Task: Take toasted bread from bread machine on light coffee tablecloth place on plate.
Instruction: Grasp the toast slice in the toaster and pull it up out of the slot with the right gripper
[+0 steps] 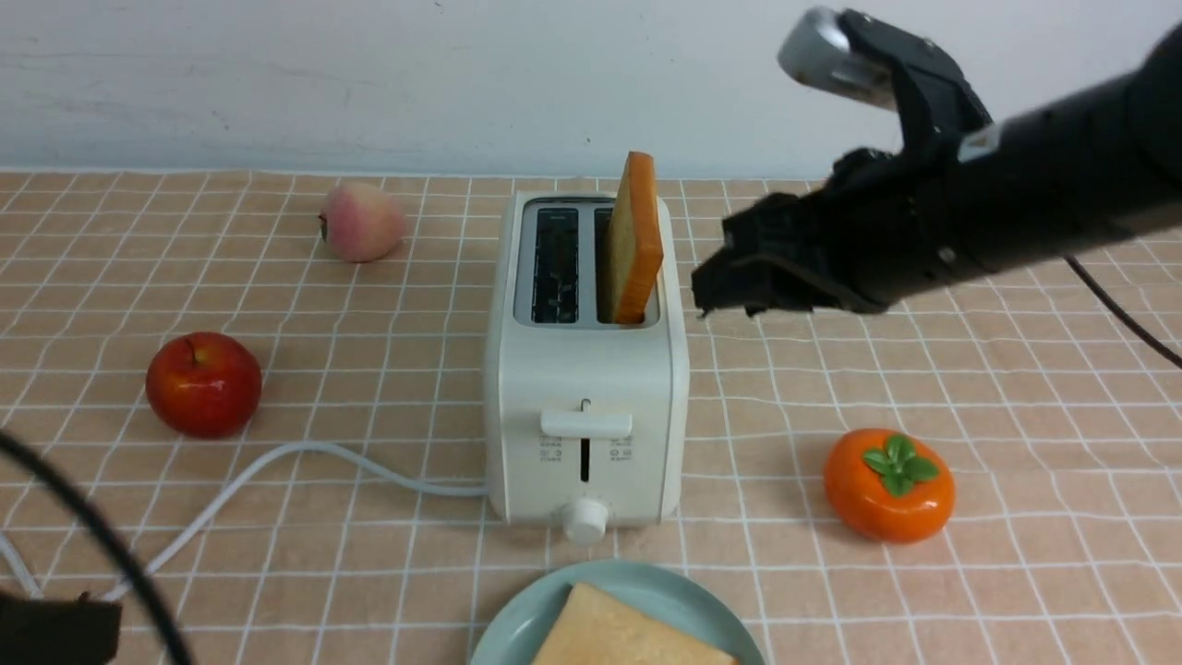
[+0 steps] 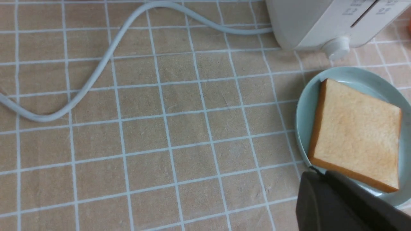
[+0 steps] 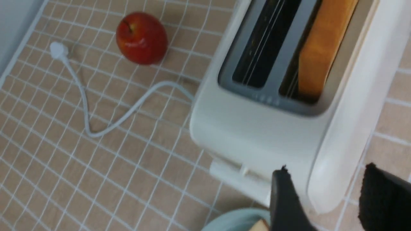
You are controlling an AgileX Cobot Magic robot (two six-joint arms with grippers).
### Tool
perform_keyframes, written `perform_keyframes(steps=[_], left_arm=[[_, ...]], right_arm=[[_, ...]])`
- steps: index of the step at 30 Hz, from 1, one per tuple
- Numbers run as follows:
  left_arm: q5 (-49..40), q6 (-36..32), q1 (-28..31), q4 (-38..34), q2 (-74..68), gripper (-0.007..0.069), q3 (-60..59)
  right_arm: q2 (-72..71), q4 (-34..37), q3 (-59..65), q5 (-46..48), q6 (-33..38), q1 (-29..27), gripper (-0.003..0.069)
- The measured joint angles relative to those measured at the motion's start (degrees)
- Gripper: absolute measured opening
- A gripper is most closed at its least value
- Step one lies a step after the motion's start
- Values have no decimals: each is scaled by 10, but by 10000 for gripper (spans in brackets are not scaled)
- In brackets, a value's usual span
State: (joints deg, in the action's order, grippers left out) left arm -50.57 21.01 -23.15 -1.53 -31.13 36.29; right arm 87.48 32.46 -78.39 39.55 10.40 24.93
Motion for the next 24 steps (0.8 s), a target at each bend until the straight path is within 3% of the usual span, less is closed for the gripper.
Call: perform_keyframes(steps=[8,14,19,20,21,24], left_arm=[[-14,5,0,-38,158,-14,-77],[-26,6,0,-59,198,-14,-84],[-26,6,0,-60,199,-14,-84],[-26,6,0,-57,199,-14,-85],[-26,6,0,-55,199,-14,-85],[-26,6,0,-53,199,-14,-85]], right_arm=[[115,-42,-132,-19,-66,0,502],[178,-46,-162,-22,-68,0,514],[191,-46,-164,-24,-67,0,351],[187,-46,-164,-24,-66,0,209],[183,-46,-164,-24,-63,0,130],[166,-51,-169,-18,-43,0,75]])
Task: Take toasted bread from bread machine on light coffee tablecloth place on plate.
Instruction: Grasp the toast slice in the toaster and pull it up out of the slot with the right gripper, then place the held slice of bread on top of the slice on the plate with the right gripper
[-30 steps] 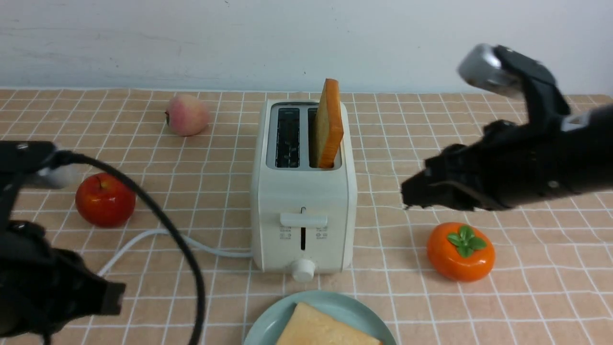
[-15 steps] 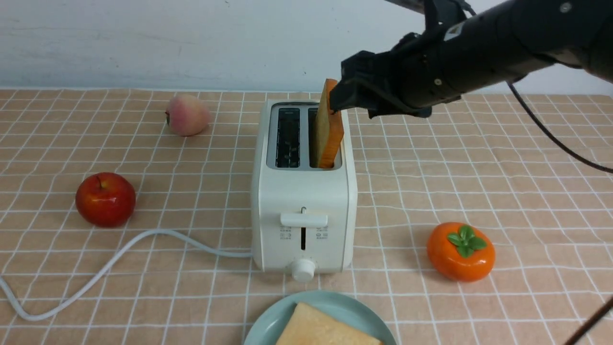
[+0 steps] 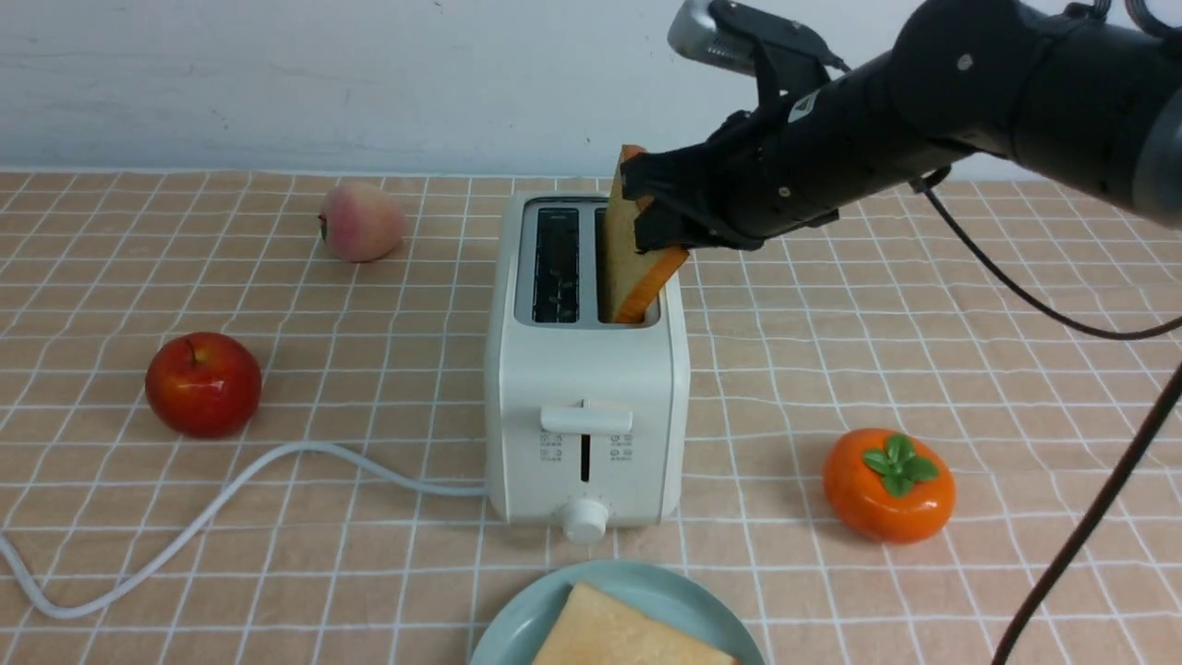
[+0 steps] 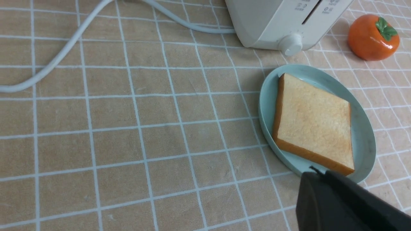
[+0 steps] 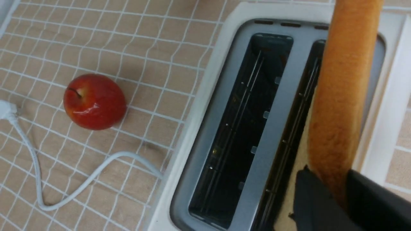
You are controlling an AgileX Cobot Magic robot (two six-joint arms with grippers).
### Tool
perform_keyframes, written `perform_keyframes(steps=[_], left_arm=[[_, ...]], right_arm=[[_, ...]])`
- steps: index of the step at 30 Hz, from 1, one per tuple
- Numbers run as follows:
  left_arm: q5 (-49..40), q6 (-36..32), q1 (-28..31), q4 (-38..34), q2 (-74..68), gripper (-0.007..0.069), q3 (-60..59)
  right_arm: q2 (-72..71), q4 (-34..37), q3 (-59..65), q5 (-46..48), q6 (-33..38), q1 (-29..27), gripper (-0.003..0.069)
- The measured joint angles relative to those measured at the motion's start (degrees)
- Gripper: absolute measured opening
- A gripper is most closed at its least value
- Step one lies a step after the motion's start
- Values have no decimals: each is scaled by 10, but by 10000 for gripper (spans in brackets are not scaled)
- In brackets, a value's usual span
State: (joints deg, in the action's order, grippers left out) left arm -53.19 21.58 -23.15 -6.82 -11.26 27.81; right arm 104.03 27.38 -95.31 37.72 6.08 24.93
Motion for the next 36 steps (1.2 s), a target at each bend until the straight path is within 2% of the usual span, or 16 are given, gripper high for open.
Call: perform_keyframes(steps=[4,8,12,15,19,22,29,30,36], left_arm=[[0,0,0,3,0,-14,0],[0,0,0,18,0,-14,0],[1,0,0,28,0,-14,0],[2,0,0,32,0,-14,0],[5,0,0,38,0,-14,0],[12,0,0,43,0,-14,0],[14,0,0,45,0,-14,0],[15,0,0,45,0,-14,0],[15,0,0,45,0,-14,0]], right_arm=[[-80,-16,-13,20,57,-1,90],[-175,-29,-21,59,80,-21,90],[-234,-35,-23,142,82,-54,90],[-256,-39,-18,278,92,-88,90],[-258,-29,25,332,115,-100,90],[-257,24,113,337,150,-103,90],[-251,259,346,271,318,-103,90],[-245,308,383,247,361,-103,90],[-206,442,459,196,491,-103,90]])
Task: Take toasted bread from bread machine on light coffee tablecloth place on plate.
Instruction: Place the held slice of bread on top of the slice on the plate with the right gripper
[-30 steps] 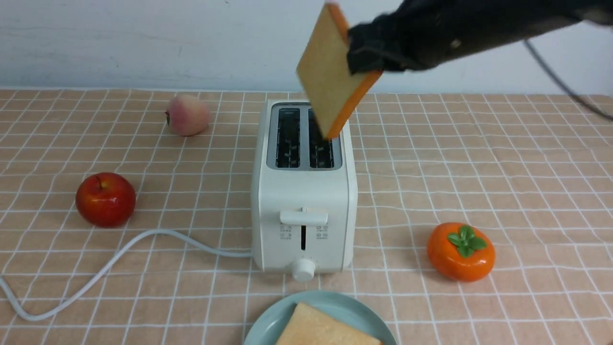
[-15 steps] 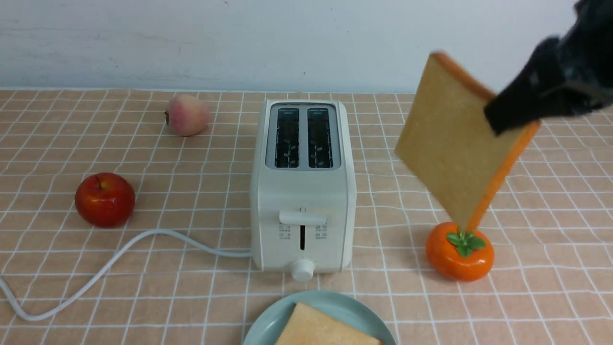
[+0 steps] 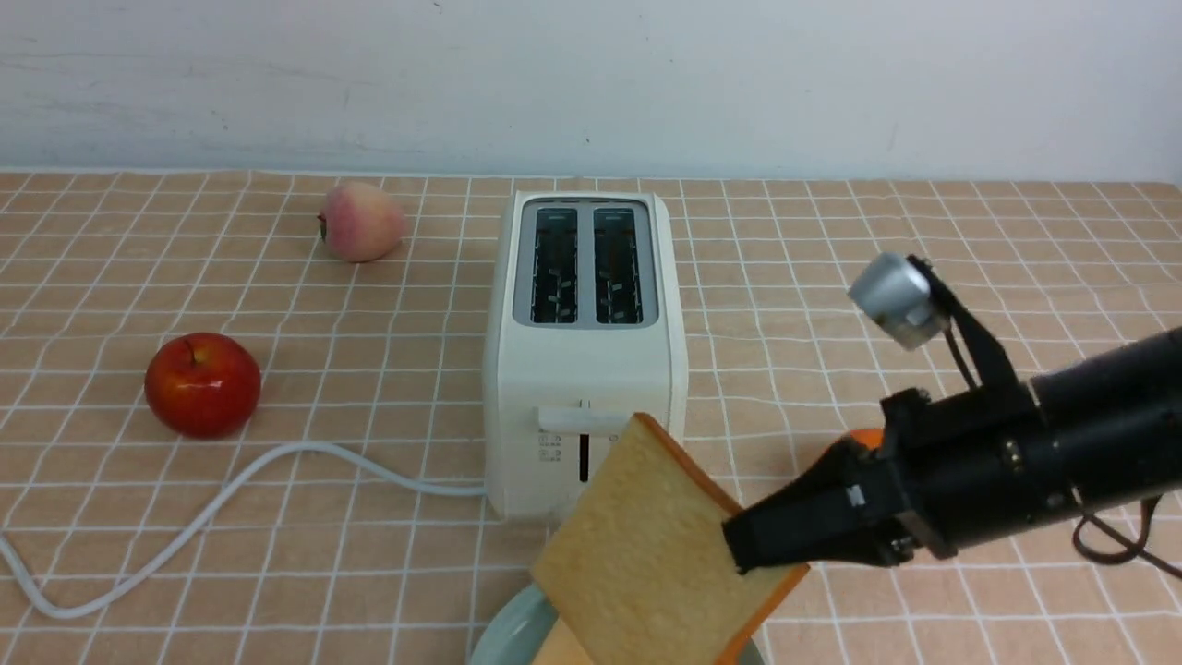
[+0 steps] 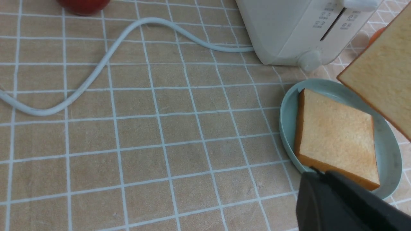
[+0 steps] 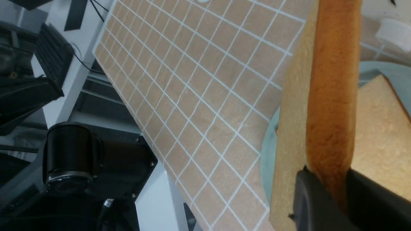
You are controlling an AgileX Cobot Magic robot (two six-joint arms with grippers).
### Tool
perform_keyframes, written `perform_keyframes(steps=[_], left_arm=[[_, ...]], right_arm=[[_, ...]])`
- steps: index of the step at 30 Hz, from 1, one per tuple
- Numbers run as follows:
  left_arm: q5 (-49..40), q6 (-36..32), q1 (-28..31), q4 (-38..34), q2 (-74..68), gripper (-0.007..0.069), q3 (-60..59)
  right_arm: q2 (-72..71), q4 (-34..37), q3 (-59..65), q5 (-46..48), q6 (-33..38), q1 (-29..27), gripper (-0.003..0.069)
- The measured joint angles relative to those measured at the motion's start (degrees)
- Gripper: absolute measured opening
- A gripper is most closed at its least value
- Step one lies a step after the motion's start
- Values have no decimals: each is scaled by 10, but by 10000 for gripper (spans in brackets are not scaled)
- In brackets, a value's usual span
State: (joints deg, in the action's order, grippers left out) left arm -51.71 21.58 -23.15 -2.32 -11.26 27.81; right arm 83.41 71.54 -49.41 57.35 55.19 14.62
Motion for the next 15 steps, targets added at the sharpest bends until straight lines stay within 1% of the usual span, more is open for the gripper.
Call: perform_keyframes(steps=[4,11,15], left_arm=[[0,0,0,0,0,-14,0],[0,0,0,0,0,-14,0],[0,0,0,0,0,-14,0]], right_arm=[[37,18,5,0,14,0,90],[95,22,5,0,15,2,91],[125,26,5,-10,15,26,130]])
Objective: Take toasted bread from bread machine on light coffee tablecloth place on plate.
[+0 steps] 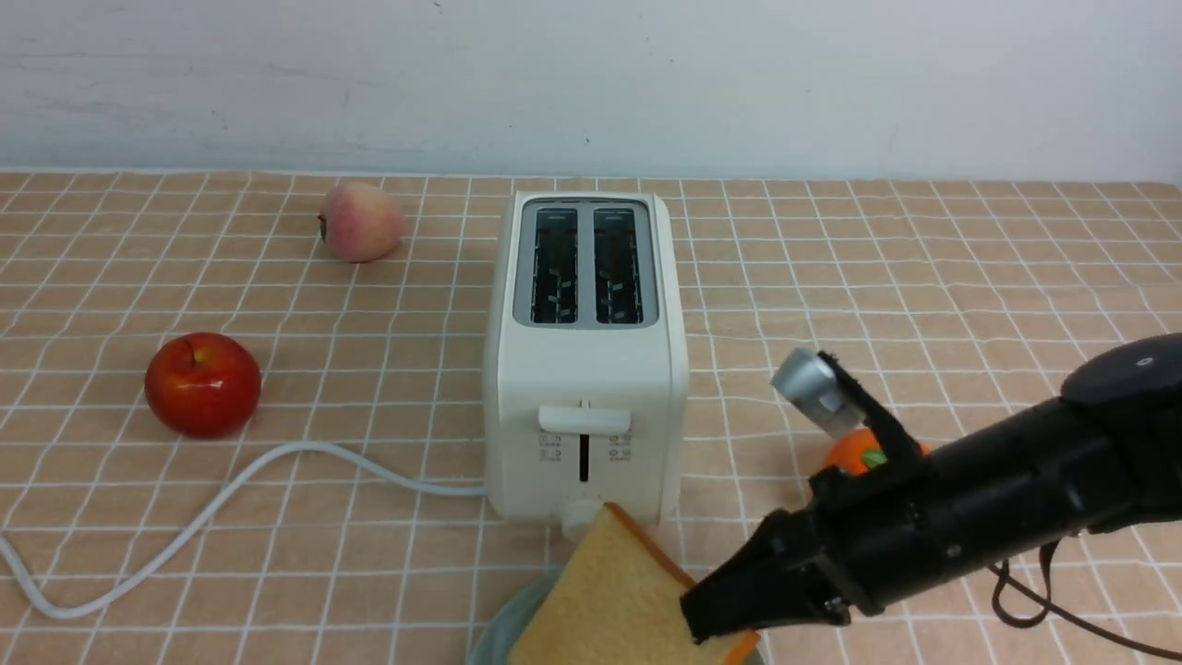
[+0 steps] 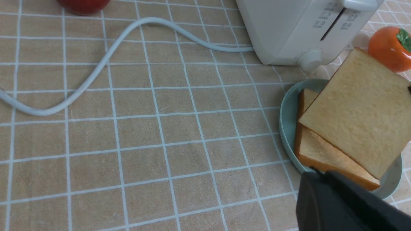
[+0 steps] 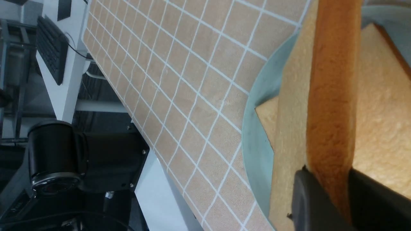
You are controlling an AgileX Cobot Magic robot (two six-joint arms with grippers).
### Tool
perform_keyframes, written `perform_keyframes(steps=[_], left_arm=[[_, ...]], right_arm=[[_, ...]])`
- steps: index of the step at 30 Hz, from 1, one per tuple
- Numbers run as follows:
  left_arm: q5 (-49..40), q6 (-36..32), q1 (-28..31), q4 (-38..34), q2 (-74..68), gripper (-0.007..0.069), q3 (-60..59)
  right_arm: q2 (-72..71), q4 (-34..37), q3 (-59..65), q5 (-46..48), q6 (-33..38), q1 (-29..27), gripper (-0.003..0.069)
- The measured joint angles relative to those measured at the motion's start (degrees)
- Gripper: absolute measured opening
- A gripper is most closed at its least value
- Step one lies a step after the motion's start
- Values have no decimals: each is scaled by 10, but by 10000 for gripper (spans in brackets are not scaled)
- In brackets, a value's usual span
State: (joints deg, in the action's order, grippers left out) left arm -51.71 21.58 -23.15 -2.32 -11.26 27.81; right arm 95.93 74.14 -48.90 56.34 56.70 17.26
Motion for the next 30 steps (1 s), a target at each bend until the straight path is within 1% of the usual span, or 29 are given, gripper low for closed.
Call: perform_keyframes(steps=[5,7,8,9,10,12,14,15,17,18,19,20,21,23,24,26,27,29,30], left_arm=[[0,0,0,0,0,-14,0],[0,0,0,0,0,-14,0],[0,0,0,0,0,-14,0],[0,0,0,0,0,-14,0],[0,0,0,0,0,-14,0],[0,0,0,0,0,-14,0],[0,0,0,0,0,-14,0],[0,0,0,0,0,-14,0],[0,0,0,0,0,-14,0],[0,0,0,0,0,-14,0],[0,0,0,0,0,-14,0],[0,0,0,0,0,-14,0],[0,0,0,0,0,-14,0],[2,0,0,0,0,-14,0],[6,0,0,2,0,-14,0],[24,0,0,7,0,-14,-1],[30,0,0,8,0,-14,-1],[77,0,0,10,0,-14,-12],[91,0,0,10,0,-14,-18]], right_arm=[[10,-13,0,-40,-1,24,245],[11,-24,0,-59,-18,24,328],[11,-26,0,-60,-21,24,337],[11,-39,-1,-70,-38,23,402],[11,-52,-4,-72,-50,22,442],[12,-89,-15,-67,-76,15,507],[8,-135,-32,-53,-114,7,556],[4,-166,-44,-44,-136,2,575],[-10,-232,-70,-25,-181,-5,587],[-16,-256,-76,-20,-192,-7,586],[-31,-316,-102,1,-231,-14,578],[-43,-359,-126,23,-265,-18,563],[-48,-377,-134,27,-277,-19,560],[-76,-463,-176,74,-340,-24,514],[-96,-516,-201,102,-379,-27,468],[-131,-578,-229,125,-421,-27,372],[-134,-582,-233,127,-428,-27,361],[-184,-610,-244,135,-462,-27,210],[-201,-612,-244,136,-467,-27,160]])
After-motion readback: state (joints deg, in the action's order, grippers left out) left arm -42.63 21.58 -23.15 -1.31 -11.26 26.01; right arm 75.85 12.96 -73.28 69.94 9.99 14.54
